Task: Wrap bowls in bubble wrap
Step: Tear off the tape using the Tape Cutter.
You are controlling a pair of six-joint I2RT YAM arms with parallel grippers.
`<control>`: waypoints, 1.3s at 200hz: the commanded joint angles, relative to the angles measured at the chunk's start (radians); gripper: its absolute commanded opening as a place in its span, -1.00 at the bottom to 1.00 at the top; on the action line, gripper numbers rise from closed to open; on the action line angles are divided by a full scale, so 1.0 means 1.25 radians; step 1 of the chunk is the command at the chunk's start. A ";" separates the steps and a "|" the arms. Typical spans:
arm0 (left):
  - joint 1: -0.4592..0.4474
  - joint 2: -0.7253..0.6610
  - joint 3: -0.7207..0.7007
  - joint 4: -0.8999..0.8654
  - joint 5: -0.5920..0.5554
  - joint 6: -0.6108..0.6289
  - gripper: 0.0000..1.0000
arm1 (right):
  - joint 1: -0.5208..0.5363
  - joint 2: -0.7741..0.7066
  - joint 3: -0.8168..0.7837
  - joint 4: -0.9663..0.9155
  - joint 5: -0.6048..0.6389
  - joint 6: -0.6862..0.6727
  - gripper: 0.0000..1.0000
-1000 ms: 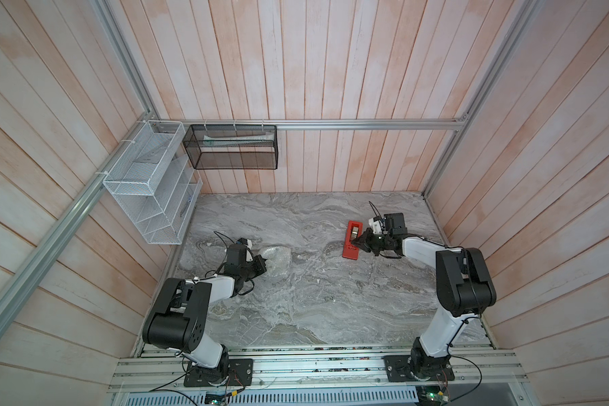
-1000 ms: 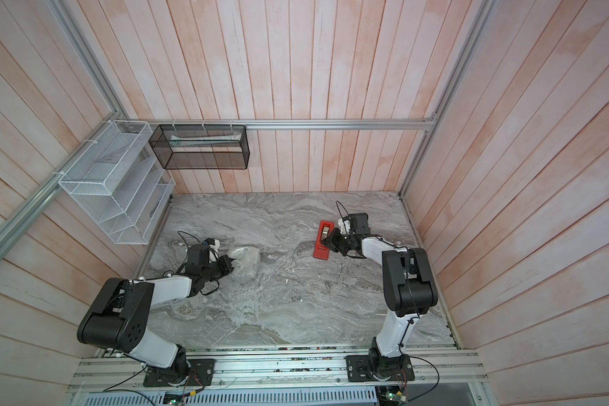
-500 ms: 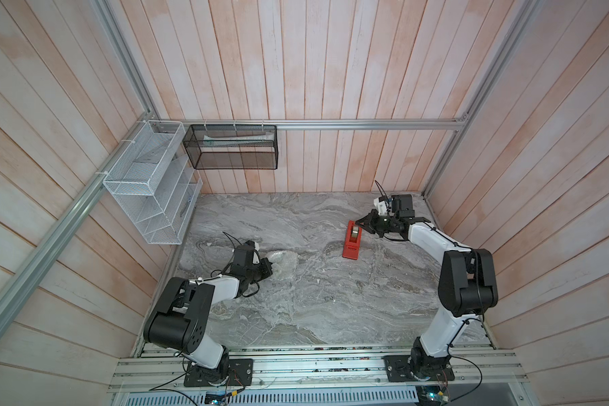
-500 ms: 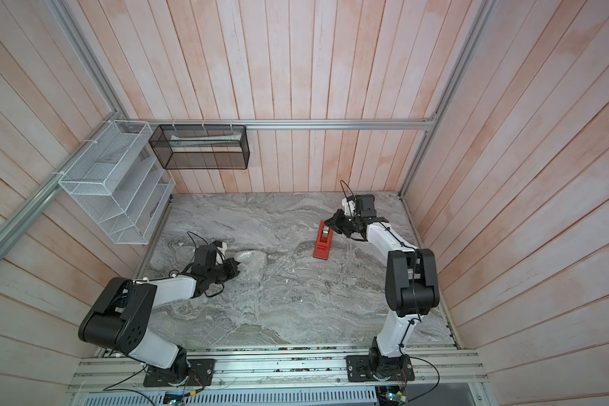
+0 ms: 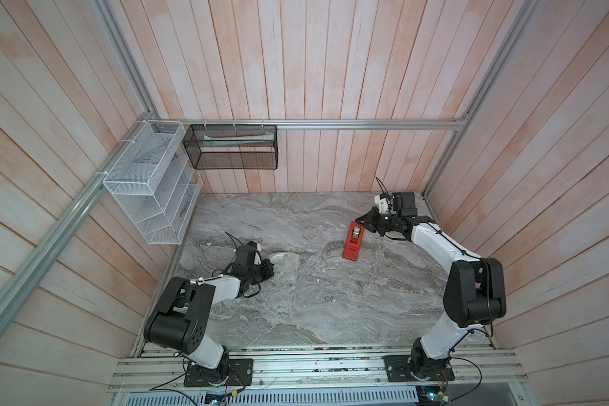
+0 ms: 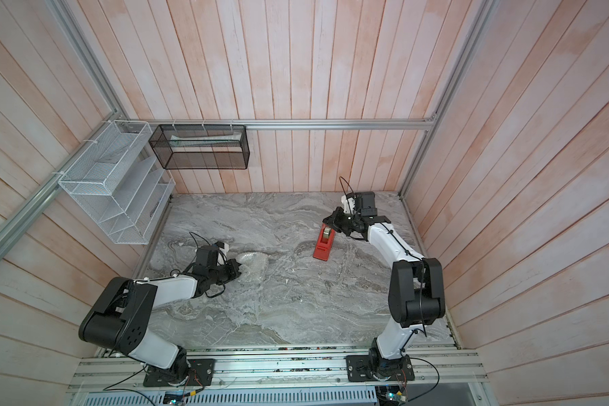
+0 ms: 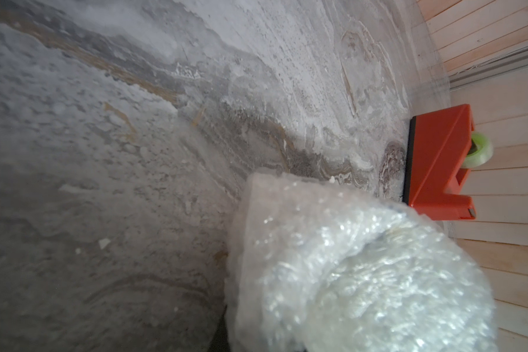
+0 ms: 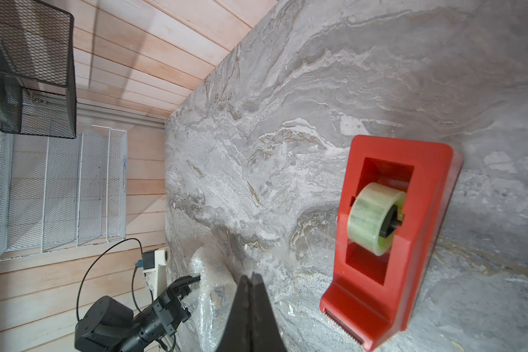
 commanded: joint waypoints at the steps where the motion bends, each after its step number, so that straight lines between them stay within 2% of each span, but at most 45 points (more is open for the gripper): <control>1: -0.005 -0.005 0.032 0.013 0.031 -0.003 -0.83 | 0.010 -0.030 -0.013 0.019 0.004 0.010 -1.00; 91: -0.005 0.001 0.059 0.004 0.047 0.014 -0.83 | 0.060 -0.128 -0.194 0.097 0.019 0.081 -1.00; 162: -0.006 0.003 0.107 -0.031 0.046 0.032 -0.83 | 0.093 -0.150 -0.337 0.183 0.008 0.146 -1.00; 207: -0.006 0.020 0.116 -0.028 0.051 0.036 -0.83 | 0.097 -0.149 -0.406 0.213 -0.004 0.162 -1.00; 260: -0.005 0.030 0.118 -0.021 0.054 0.034 -0.83 | 0.098 -0.091 -0.444 0.272 -0.024 0.173 -1.00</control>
